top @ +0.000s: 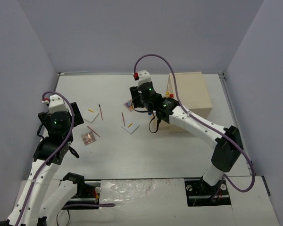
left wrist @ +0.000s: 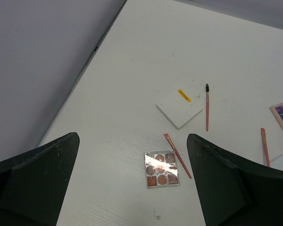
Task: Organize the makeup
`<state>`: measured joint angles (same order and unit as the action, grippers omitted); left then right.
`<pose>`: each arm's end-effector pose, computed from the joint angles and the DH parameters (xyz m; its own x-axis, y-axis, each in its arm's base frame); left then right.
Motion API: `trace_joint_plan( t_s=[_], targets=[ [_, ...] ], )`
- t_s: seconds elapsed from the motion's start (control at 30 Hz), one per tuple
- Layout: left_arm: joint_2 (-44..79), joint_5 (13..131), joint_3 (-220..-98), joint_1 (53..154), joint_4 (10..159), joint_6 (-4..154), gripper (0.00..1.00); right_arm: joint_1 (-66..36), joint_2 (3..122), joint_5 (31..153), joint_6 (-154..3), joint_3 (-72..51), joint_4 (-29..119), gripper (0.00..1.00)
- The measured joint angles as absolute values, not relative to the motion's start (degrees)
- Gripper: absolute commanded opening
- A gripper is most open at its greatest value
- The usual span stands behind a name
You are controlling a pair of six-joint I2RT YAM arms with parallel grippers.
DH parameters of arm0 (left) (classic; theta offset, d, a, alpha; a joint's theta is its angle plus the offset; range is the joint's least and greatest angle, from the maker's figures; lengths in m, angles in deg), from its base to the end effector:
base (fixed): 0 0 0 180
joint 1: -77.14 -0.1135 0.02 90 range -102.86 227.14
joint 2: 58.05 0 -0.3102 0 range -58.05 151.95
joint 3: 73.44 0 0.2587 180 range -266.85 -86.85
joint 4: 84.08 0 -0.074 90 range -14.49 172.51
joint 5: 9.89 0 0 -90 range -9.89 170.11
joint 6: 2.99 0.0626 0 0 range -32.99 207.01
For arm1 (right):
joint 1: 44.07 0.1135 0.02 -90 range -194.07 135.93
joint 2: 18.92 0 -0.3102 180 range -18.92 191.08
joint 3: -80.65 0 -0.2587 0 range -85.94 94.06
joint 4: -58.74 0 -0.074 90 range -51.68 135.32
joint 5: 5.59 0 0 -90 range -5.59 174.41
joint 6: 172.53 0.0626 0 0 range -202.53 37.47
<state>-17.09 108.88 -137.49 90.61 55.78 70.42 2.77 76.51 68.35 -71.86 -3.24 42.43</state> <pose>0.1499 -0.0049 0.3805 -0.2038 -0.2085 -0.9565 -0.3146 0.9392 -0.1377 0.3117 0.3071 0.3892 -0.2772 -0.0354 -0.9602 -0.4756 0.8733 0.1051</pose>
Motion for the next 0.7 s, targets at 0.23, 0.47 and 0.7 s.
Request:
trace_joint_plan(
  t_s=[0.23,0.47,0.7],
  targets=[
    [-16.7,108.7,-137.5,90.6,55.7,70.3,0.97,6.2,93.6,71.0,-70.2,5.4,42.9,0.48],
    [-15.9,108.6,-137.5,90.5,55.6,70.3,0.97,6.3,103.5,72.6,-68.6,8.7,41.6,0.45],
    [-15.6,108.6,-137.5,90.1,55.5,70.2,0.97,6.7,107.5,73.1,-67.6,10.6,42.0,0.4]
  ],
)
